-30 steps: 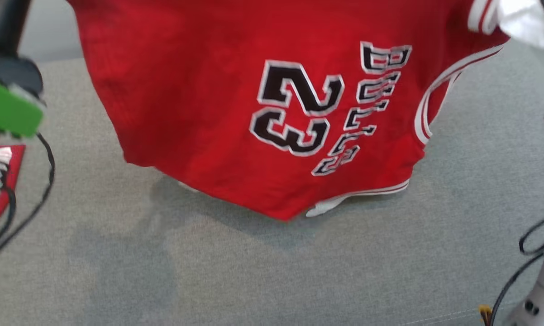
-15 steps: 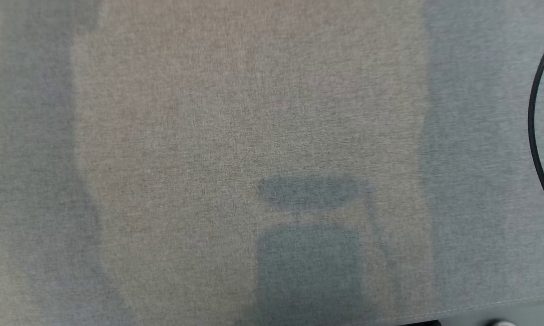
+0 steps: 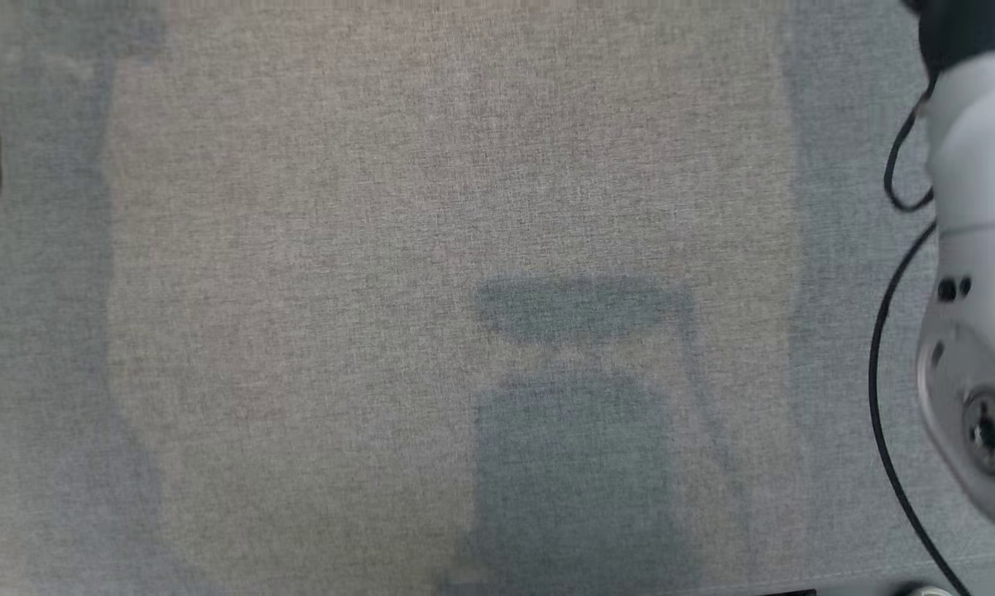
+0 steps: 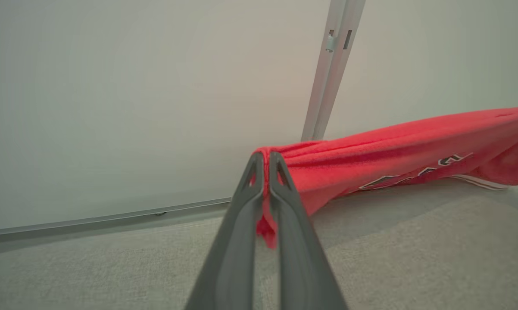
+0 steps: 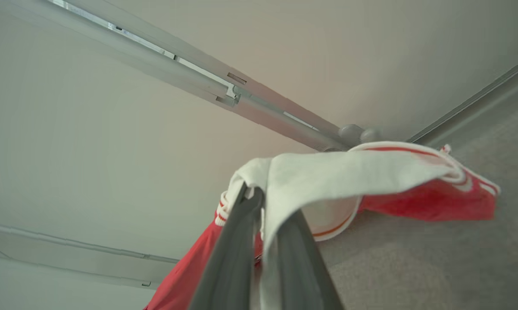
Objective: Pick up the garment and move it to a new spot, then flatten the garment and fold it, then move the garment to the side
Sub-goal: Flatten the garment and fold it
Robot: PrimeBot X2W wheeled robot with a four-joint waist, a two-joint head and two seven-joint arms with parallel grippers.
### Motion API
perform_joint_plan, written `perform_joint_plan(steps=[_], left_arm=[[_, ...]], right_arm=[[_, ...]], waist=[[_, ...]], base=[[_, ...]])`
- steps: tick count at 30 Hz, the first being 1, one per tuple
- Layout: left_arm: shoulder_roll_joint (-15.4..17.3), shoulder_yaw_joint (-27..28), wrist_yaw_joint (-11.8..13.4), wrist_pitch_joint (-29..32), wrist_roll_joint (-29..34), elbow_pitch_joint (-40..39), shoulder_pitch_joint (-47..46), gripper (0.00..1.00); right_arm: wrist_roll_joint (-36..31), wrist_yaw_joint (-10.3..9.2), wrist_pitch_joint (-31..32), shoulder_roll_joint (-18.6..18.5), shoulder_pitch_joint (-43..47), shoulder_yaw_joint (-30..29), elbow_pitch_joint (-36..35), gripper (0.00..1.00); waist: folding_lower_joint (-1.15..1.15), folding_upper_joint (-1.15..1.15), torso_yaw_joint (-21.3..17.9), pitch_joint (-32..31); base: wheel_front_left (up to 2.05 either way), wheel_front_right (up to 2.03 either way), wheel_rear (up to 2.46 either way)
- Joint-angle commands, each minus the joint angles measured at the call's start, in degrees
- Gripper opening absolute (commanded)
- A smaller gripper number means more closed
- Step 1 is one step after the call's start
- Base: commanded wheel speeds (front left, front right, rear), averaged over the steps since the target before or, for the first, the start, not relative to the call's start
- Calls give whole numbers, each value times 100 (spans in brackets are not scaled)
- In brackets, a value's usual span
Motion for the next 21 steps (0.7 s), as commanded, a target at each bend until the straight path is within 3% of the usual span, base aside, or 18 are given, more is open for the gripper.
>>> perform_joint_plan(steps=[1,8,9,12,17,21], left_arm=[[157,-95,13,-76,-218,-95,335,0],[441,-606,15,-353,-854,-693,1908,0],[441,-606,15,-353,-854,-693,1908,0],[517,-697,59,-598,-890,-970,2682,0],[627,-808,546,-914,-710,-1592,4021,0],[573,-831,931,-1022,-730,-2192,5075,0]], right_arm=[[124,2,139,-106,580,-102,-414,0],[321,0,915,-87,3293,-658,-2493,0],[321,0,915,-87,3293,-658,-2493,0],[483,-3,1216,-68,4500,-966,-3298,0],[762,-4,1195,-61,6241,-784,-4082,0],[423,-4,979,-49,7152,-577,-4340,0]], waist=[[-2,0,-96,-569],[-2,0,-138,-1353],[-2,0,-138,-1353],[-2,0,-143,-1685],[-2,0,-197,-2163],[-2,0,-200,-2435]], base=[[0,0,0],[0,0,0],[0,0,0],[0,0,0],[0,0,0],[0,0,0]])
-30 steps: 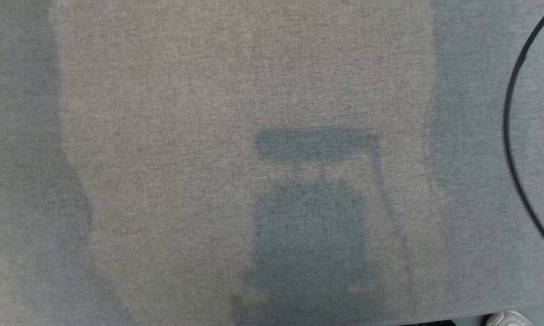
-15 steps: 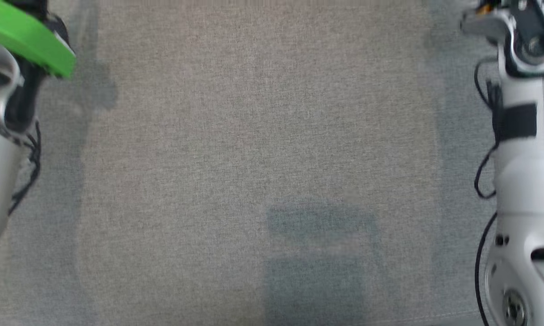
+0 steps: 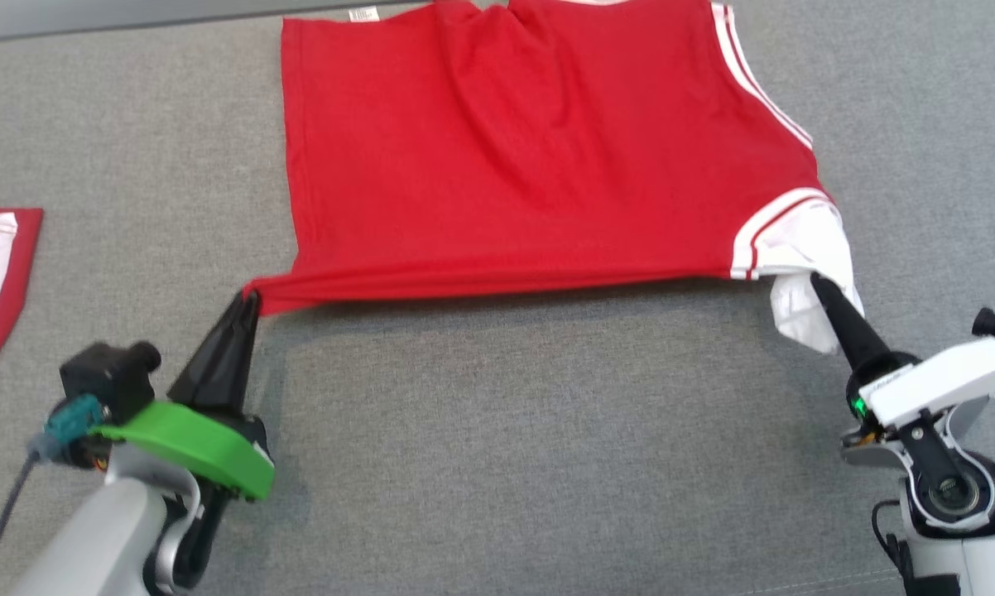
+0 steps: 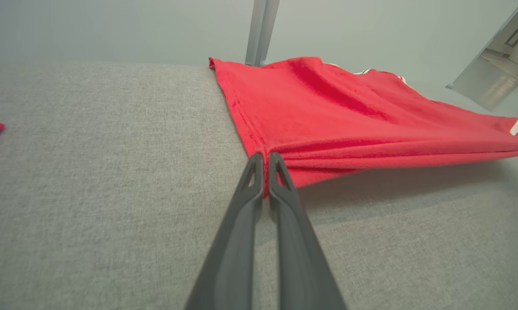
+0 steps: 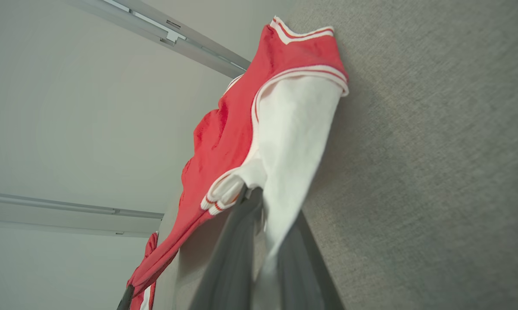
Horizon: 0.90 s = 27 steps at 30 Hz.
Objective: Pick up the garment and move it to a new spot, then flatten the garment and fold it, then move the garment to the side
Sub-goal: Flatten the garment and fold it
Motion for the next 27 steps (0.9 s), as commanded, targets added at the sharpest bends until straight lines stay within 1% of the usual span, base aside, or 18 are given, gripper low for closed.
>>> perform_joint_plan(steps=[1,4,6,8,9,12,15,19,23,27], left_arm=[[45,78,126,-49,7,-60,232,0],[-44,139,388,-84,100,-393,823,0],[-284,366,633,-105,243,-755,1483,0],[-392,523,703,-102,470,-874,1815,0],[-515,630,720,-103,454,-903,1988,0],[-705,860,695,-105,722,-960,2337,0],[-972,1039,596,-105,841,-968,2658,0],[-1207,1272,410,-106,987,-1013,2942,0],[-1306,1320,296,-106,1127,-1059,2989,0],[-1247,1341,271,-17,1111,-1183,2760,0]], right_arm=[[-144,-12,-95,-65,173,-29,-57,0],[-384,-12,-237,-63,575,8,-68,0],[-564,-12,-409,-63,1004,-34,-31,0],[-636,-13,-489,-66,1187,-49,12,0],[-644,-13,-540,-63,1262,-39,49,0],[-582,-15,-710,-67,1464,-20,230,0],[-641,-17,-874,-71,1638,35,389,0],[-445,-16,-1015,-69,1800,117,374,0],[-455,-13,-1009,-64,1692,158,98,0],[-509,-11,-805,-59,1401,177,-302,0]], waist=[[0,-1,-51,-433],[0,-1,-8,-575],[0,-1,61,-749],[0,-1,83,-815],[0,-1,84,-841],[0,-1,91,-897],[0,-1,100,-925],[0,-1,104,-884],[0,-1,80,-784],[0,-1,29,-665]], base=[[0,0,0],[0,0,0],[0,0,0],[0,0,0],[0,0,0],[0,0,0],[0,0,0],[0,0,0],[0,0,0],[0,0,0]])
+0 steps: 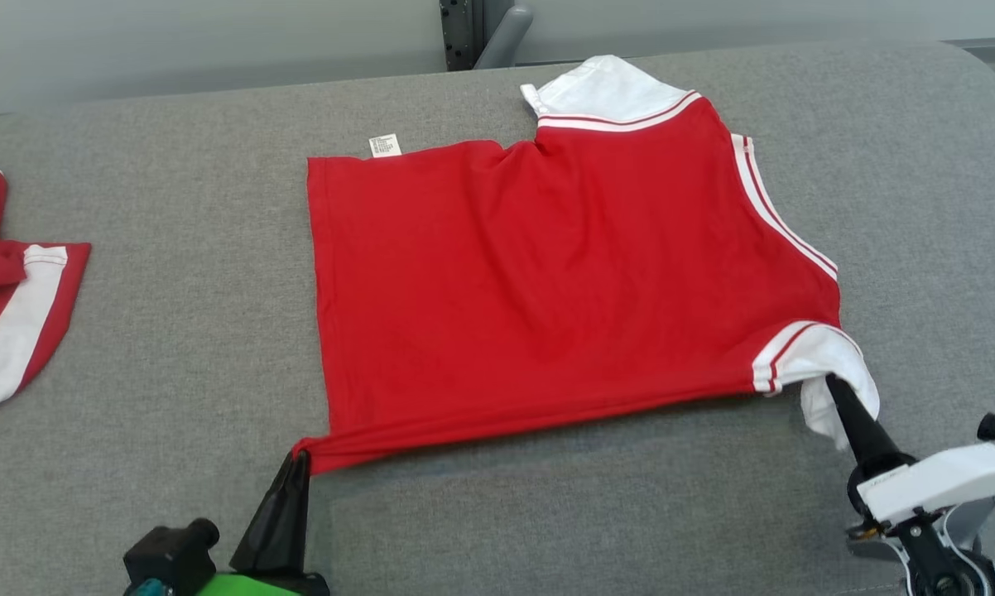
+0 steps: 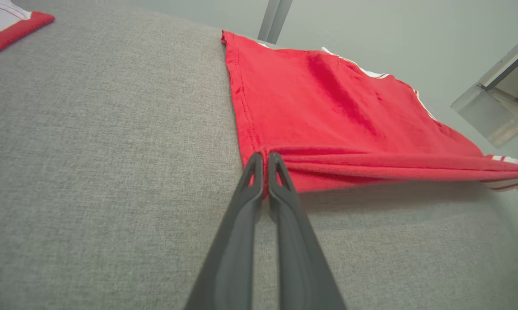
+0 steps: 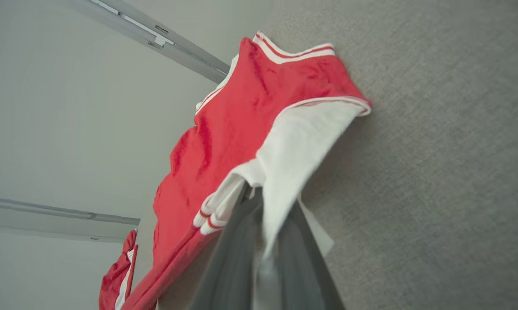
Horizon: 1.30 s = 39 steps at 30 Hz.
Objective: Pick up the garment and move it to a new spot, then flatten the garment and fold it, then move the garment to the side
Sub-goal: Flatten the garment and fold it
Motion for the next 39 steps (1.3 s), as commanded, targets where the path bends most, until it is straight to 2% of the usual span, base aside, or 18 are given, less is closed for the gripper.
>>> perform_joint_plan(steps=[1,8,15,25,36,37,38,39], left_arm=[[125,69,-4,94,46,-97,-225,0],[246,123,59,556,-53,-424,-639,0],[348,89,73,1144,-51,-268,-1410,0],[175,-231,-203,1535,110,681,-2616,0],[-33,-514,-549,1532,192,1552,-3297,0],[-51,-536,-570,1525,197,1599,-3335,0],[-61,-561,-594,1533,201,1659,-3367,0],[-69,-584,-622,1553,197,1725,-3390,0]], right_arm=[[-89,-11,140,-49,-197,-43,-223,0],[-484,-10,790,-45,-697,-204,-543,0],[-985,-8,1463,-44,-1649,-305,-5,0],[-1658,-8,1877,-40,-2883,-478,1128,0],[-2093,-8,2066,-41,-3300,-500,1486,0],[-2125,-8,2073,-41,-3314,-511,1499,15],[-2150,-8,2072,-40,-3317,-512,1512,46],[-2166,-8,2067,-40,-3313,-507,1523,97]], waist=[[1,0,-42,108],[1,0,-30,266],[1,0,66,508],[1,0,339,847],[1,0,374,997],[1,0,366,1001],[1,0,358,1001],[1,0,347,996]], base=[[0,0,0],[0,0,0],[0,0,0],[0,0,0],[0,0,0],[0,0,0],[0,0,0],[0,0,0]])
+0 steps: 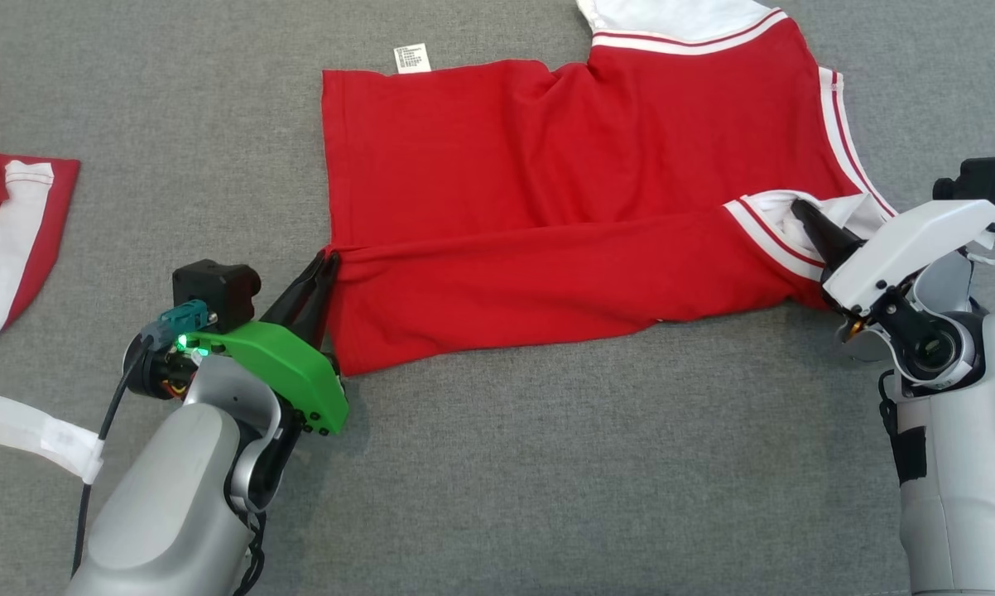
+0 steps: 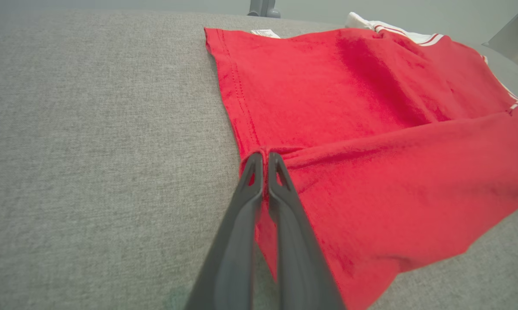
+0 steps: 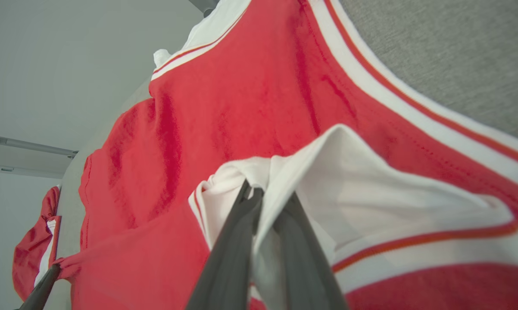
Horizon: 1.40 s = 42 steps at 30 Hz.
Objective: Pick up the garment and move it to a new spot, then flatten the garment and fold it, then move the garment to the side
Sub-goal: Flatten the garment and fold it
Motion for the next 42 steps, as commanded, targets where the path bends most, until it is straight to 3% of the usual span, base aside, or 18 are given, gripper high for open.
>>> perform_joint_plan(steps=[1,2,3,4,5,6,13,20,24,30,33,42], left_arm=[[-26,-29,-43,7,11,97,-108,0],[-31,-31,-53,0,1,140,-127,0],[-36,-30,-56,-19,-4,186,-145,29],[-37,-32,-60,-34,-10,228,-148,47],[-37,-31,-70,-47,-28,259,-136,95],[-37,-25,-60,-65,-46,288,-115,100],[-14,10,2,-302,-66,280,153,100],[82,142,241,-839,-62,-194,872,100],[117,167,389,-1125,-68,-527,1426,100],[112,162,623,-1481,250,-834,2053,100],[-58,367,628,-1572,218,-958,2322,100],[-470,1204,468,-1588,734,-1308,2791,100]], right_arm=[[-77,-2,-27,-27,-45,-5,7,100],[-80,-2,-73,-28,-41,0,-7,100],[-82,-2,-114,-28,-39,-8,-13,100],[-84,-2,-143,-27,-33,4,-30,100],[-64,-2,-174,-26,-15,28,-55,100],[-27,-2,-209,-26,12,44,-96,100],[-48,0,-700,-265,376,368,-697,100],[-744,0,-1866,-996,1331,959,-1532,100],[-1156,0,-2613,-1119,1879,1017,-1714,100],[-1661,0,-3875,-919,2486,860,-1590,100],[-2081,-1,-4603,-702,2681,637,-1325,100],[-2915,-2,-4821,-175,2923,117,-1595,100]], waist=[[0,0,-25,-11],[0,0,-37,-16],[0,0,-49,-23],[0,0,-62,-37],[0,0,-79,-60],[0,0,-94,-81],[0,0,-138,-297],[0,0,-224,-687],[0,0,-264,-916],[0,0,-282,-1087],[0,0,-236,-1069],[0,0,-205,-1092]], base=[[0,0,0],[0,0,0],[0,0,0],[0,0,0],[0,0,0],[0,0,0],[0,0,0],[0,0,0],[0,0,0],[0,0,0],[0,0,0],[0,0,0]])
